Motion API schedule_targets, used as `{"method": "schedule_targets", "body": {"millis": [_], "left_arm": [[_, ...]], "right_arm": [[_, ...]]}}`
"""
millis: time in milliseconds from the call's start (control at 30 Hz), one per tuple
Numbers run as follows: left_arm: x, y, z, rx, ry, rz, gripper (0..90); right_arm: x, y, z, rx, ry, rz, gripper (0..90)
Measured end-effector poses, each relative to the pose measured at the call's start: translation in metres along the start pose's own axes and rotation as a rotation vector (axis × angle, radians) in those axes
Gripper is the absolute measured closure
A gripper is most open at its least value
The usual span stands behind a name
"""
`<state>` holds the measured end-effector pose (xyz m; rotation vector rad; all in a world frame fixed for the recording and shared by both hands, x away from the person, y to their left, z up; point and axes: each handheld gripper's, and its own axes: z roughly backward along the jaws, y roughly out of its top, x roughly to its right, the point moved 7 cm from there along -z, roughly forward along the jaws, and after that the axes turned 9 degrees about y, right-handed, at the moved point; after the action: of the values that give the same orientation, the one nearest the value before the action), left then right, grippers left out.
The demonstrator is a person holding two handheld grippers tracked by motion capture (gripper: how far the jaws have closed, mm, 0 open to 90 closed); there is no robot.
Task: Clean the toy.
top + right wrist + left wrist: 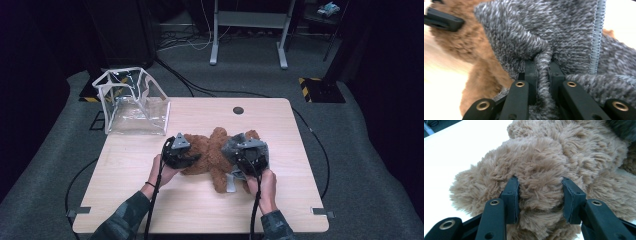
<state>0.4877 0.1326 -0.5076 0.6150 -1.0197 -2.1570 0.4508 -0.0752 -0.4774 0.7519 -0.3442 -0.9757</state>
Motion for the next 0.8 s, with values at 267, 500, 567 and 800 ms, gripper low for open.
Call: {"method": "schedule_targets", "body": {"millis": [267,500,567,800], "left_arm": [[-0.001,0.0,0.0,0.0,0.0,0.003,54.7],[-0.002,-0.002,0.0,0.005,-0.009,0.011,54.7],[-0.002,-0.002,0.0,-0.002,-0.01,0.008,54.7],[-0.002,-0.001,0.0,0.0,-0.011,0.001,54.7]], "right_arm": [[0.029,-0.022,0.007,-0.018,-0.063,-0.062,82.0],[0.06,-0.043,0.012,-0.014,-0.062,-0.161,81.9],[0.067,-0.039,0.021,0.014,-0.074,-0.171,81.9],[0.078,0.005,0.034,0.107,-0.045,-0.131,81.9]]}}
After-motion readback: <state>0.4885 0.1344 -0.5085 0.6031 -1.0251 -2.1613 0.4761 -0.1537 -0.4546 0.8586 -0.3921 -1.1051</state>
